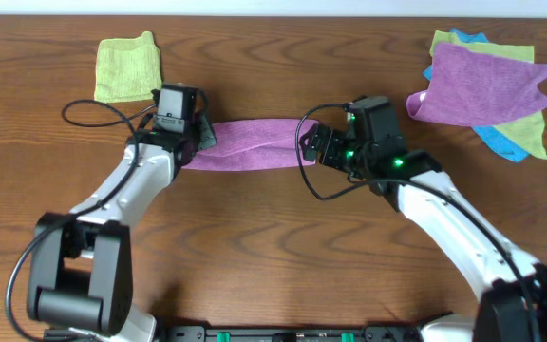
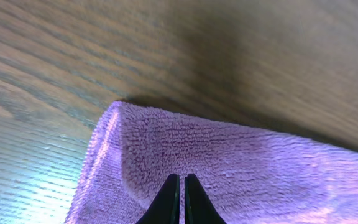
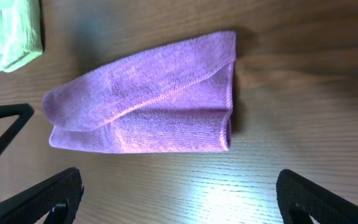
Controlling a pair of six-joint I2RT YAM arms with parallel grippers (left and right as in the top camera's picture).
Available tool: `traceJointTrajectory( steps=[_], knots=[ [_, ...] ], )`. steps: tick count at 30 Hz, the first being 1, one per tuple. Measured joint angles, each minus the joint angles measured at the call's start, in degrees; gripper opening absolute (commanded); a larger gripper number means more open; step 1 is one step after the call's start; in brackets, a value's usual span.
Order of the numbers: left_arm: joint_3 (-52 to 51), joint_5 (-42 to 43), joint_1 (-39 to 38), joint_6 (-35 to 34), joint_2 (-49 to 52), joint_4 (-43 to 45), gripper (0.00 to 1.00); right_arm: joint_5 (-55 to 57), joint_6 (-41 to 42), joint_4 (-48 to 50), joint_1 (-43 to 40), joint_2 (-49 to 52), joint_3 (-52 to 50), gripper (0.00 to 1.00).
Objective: Fold the cloth
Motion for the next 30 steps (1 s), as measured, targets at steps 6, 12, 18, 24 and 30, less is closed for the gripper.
traceJointTrajectory(
  steps=[6, 12, 18, 24, 30],
  knots=[
    [0.0, -1.2, -0.6, 0.0, 4.6, 0.2, 0.06, -3.7, 2.0, 5.7, 0.0, 6.7, 0.0, 0.99],
    [0.0, -3.6, -0.6, 0.0, 6.8, 0.5, 0.06, -6.5, 4.2, 8.5, 0.0, 11.3, -0.1, 0.99],
    [0.0, -4.6, -0.6, 0.0, 8.9, 0.9, 0.06, -7.6, 5.1, 8.8, 0.0, 12.3, -0.1, 0.99],
    [0.2, -4.7, -0.6, 0.0, 9.1, 0.8, 0.06, -7.9, 5.3, 9.4, 0.6, 13.3, -0.1, 0.99],
    [0.4, -5.0, -0.6, 0.0, 9.1, 0.2, 0.06, -8.3, 5.5, 12.9, 1.3, 17.1, -0.1, 0.99]
  ],
)
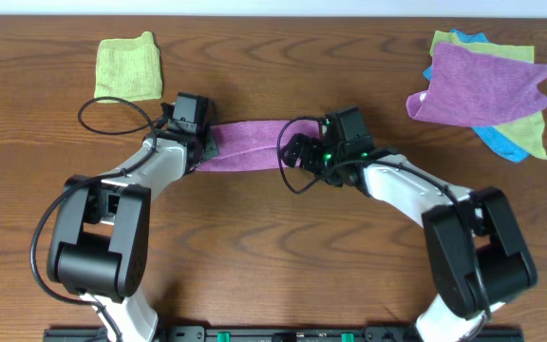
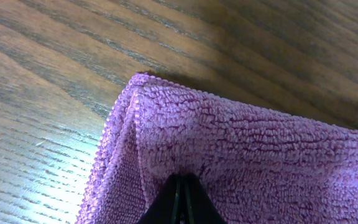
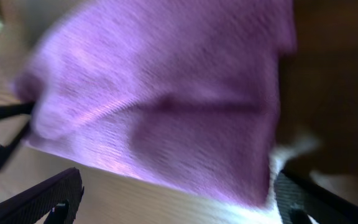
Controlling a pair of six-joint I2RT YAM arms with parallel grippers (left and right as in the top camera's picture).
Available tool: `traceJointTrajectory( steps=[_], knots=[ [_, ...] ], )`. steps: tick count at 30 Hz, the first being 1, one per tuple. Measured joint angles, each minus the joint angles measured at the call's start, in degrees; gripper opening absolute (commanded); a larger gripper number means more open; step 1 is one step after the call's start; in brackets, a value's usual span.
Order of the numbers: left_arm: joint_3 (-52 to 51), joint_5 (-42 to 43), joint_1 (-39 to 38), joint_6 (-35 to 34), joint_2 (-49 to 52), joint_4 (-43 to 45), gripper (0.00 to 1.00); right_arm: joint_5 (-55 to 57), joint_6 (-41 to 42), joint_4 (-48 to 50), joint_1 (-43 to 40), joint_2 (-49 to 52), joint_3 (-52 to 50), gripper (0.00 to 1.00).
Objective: Fold the cloth
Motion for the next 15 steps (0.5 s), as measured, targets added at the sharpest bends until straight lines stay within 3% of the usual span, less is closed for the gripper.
traceJointTrajectory(
  steps=[5, 8, 15],
  knots=[
    [0.3, -0.9, -0.1, 0.0, 0.0, -1.4, 0.06, 0.7, 1.5, 3.6, 0.7, 1.2, 0.0, 0.97],
    [0.3, -1.0, -0.1, 0.0, 0.0, -1.5, 0.06, 2.4, 2.4, 6.1, 1.5, 2.1, 0.0, 0.84],
    [0.4, -1.0, -0.1, 0.0, 0.0, -1.7, 0.06, 4.6, 3.5, 13.1, 2.9, 5.3, 0.3, 0.71]
  ],
)
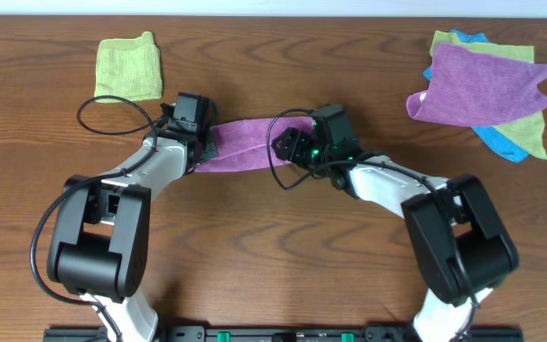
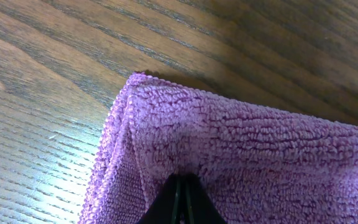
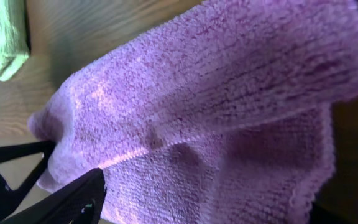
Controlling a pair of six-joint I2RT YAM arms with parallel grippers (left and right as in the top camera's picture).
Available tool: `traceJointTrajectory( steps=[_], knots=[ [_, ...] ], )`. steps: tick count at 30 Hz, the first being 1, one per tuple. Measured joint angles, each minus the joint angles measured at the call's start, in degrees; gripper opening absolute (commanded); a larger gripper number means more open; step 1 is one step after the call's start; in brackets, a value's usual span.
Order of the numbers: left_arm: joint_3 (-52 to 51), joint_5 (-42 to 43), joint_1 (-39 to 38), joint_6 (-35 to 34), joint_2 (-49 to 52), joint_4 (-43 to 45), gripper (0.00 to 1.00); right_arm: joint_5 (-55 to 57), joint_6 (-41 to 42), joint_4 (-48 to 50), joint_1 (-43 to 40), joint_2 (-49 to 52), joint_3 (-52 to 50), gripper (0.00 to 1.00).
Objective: Fold the cloth
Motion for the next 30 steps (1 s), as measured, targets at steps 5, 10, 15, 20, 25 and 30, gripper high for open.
traceJointTrajectory(
  steps=[5, 10, 15, 20, 25, 30],
  knots=[
    [0.0, 0.0, 0.0, 0.0, 0.0, 0.0, 0.06, 1.8, 0.2, 2.1, 0.2, 2.0, 0.7, 0.29],
    [0.0, 0.0, 0.0, 0.0, 0.0, 0.0, 0.06, 4.2, 0.7, 1.7, 0.1, 3.1, 0.6, 0.01],
    [0.0, 0.2, 0.0, 0.0, 0.0, 0.0, 0.06, 4.7, -1.0, -0.2, -0.2, 2.4, 0.6, 0.01],
    [0.0, 0.9, -1.0, -0.2, 0.0, 0.0, 0.06, 5.6, -5.2, -5.7, -0.5, -1.3, 0.0, 0.01],
    [0.0, 1.3, -3.8, -1.9, 0.0, 0.0, 0.06, 7.9, -10.1, -10.5, -0.7, -9.1, -0.2, 0.01],
    [0.0, 1.3, -6.7, -4.0, 0.0, 0.1, 0.06, 8.9, -13.8, -13.0, -0.7, -12.7, -0.2, 0.01]
  ],
)
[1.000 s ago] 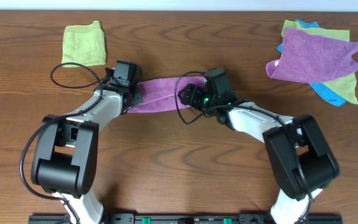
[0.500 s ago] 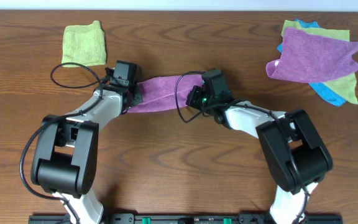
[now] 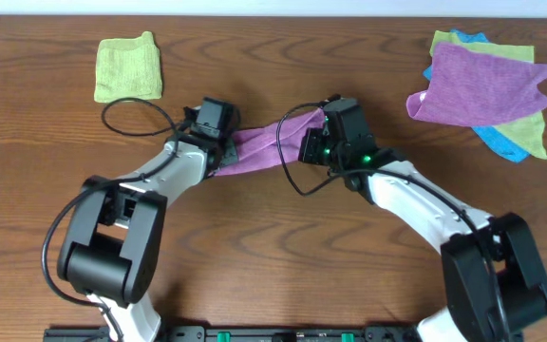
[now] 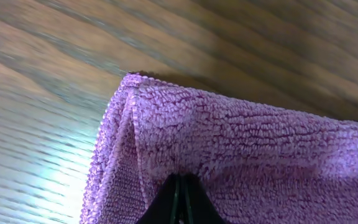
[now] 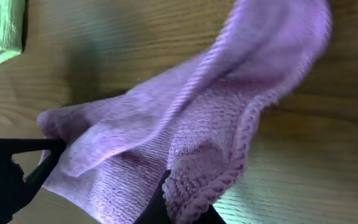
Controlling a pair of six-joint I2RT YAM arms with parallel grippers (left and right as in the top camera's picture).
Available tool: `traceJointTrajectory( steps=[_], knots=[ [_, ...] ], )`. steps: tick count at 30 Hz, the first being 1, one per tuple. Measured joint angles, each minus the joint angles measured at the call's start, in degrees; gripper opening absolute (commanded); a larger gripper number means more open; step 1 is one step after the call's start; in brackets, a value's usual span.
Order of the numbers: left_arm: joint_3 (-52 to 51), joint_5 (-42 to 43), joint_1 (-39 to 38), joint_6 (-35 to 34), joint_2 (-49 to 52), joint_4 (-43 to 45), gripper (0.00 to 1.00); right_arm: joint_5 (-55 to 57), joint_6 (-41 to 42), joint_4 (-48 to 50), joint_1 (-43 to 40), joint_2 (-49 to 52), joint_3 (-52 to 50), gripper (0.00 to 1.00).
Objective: Fold the cloth
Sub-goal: 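Fold the strip in half, moving the right gripper toward the left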
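Observation:
The purple cloth [image 3: 272, 141] is a folded strip stretched between both arms at the table's middle. My left gripper [image 3: 224, 152] is shut on its left end, where the fingertips [image 4: 180, 194] pinch the pile. My right gripper [image 3: 310, 133] is shut on the right end, lifted a little off the wood. In the right wrist view the cloth [image 5: 166, 137] hangs bunched from the right gripper [image 5: 182, 208], its hem curled over the fingers. The left arm shows dark at that view's lower left.
A folded yellow-green cloth [image 3: 128, 67] lies at the back left. A heap of purple, green and blue cloths [image 3: 487, 81] sits at the back right. The brown wooden table [image 3: 273, 256] runs bare towards the front. Black cables loop beside each wrist.
My right gripper, then open over the cloth's right end, is now shut on it and raised. The left gripper has shifted right with its end. The strip is shorter and slanted.
At first the strip lay flat, left gripper shut on its left end and right gripper open, apart from the right end. The right gripper then stood open over that end. Now it grips the end, lifted, and both ends are closer together.

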Motion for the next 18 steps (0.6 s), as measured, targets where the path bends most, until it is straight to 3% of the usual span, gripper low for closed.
traceJointTrajectory(
  steps=[18],
  knots=[
    [0.0, 0.2, -2.1, -1.7, 0.0, 0.1, 0.06, -0.2, -3.2, 6.2, 8.0, -0.1, 0.0, 0.01]
  ],
)
